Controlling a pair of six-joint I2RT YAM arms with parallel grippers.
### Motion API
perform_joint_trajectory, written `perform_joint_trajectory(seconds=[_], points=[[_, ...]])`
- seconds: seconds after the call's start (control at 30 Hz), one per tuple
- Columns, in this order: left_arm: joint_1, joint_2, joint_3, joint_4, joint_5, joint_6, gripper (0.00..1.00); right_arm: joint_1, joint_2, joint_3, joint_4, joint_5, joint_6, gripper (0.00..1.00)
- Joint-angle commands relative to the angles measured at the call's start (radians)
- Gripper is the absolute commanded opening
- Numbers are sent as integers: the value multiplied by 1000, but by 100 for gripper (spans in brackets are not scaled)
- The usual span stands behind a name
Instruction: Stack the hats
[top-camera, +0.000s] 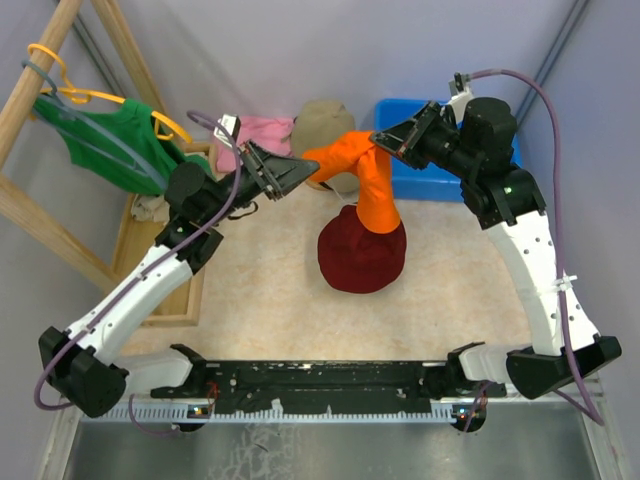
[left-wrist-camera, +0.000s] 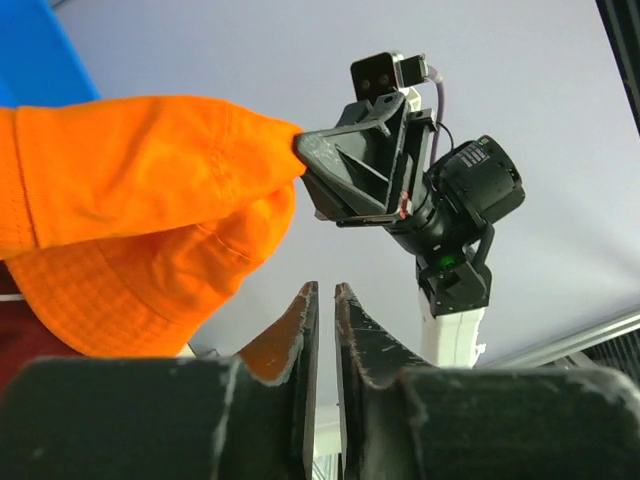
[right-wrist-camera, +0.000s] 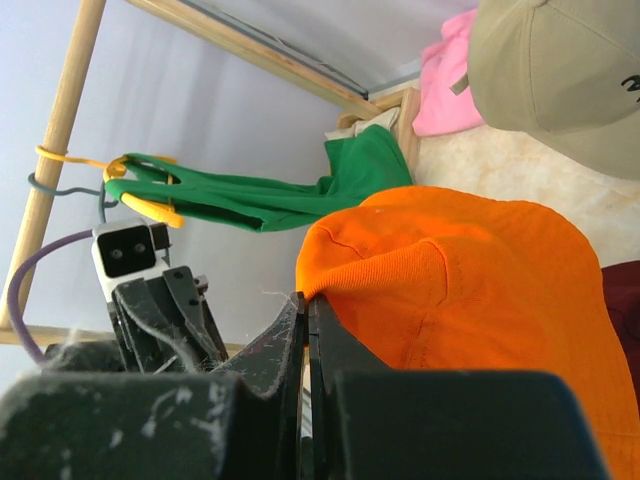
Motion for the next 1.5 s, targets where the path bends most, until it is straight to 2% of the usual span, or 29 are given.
perform_joint_trajectory(seconds=[0.0, 0.1, 0.17, 0.27, 0.43, 0.67, 1.0, 1.23, 1.47], points=[[-5, -61, 47, -102, 23, 134, 25, -3, -34, 15, 54, -9, 4, 0], [-5, -122, 21, -225, -45, 290, 56, -3, -32, 33, 73, -23, 29, 0], [-6, -178, -48, -227, -141, 366, 68, -3, -24, 58, 77, -34, 45, 0], [-5, -241, -144, -165, -246, 473, 79, -3, -5, 116, 67, -51, 59, 0], [-5, -221, -197, -25, -281, 627, 82, -5, 14, 181, 50, -89, 106, 0], [-8, -151, -197, 119, -296, 669, 85, -5, 16, 220, 49, -139, 162, 0], [-18, -89, -198, 252, -199, 558, 86, -5, 6, 209, 70, -153, 197, 0], [-21, -38, -190, 299, -95, 443, 86, -5, -13, 136, 153, -173, 254, 0], [-21, -12, -220, 364, -65, 336, 85, -5, -23, 97, 186, -184, 284, 0]])
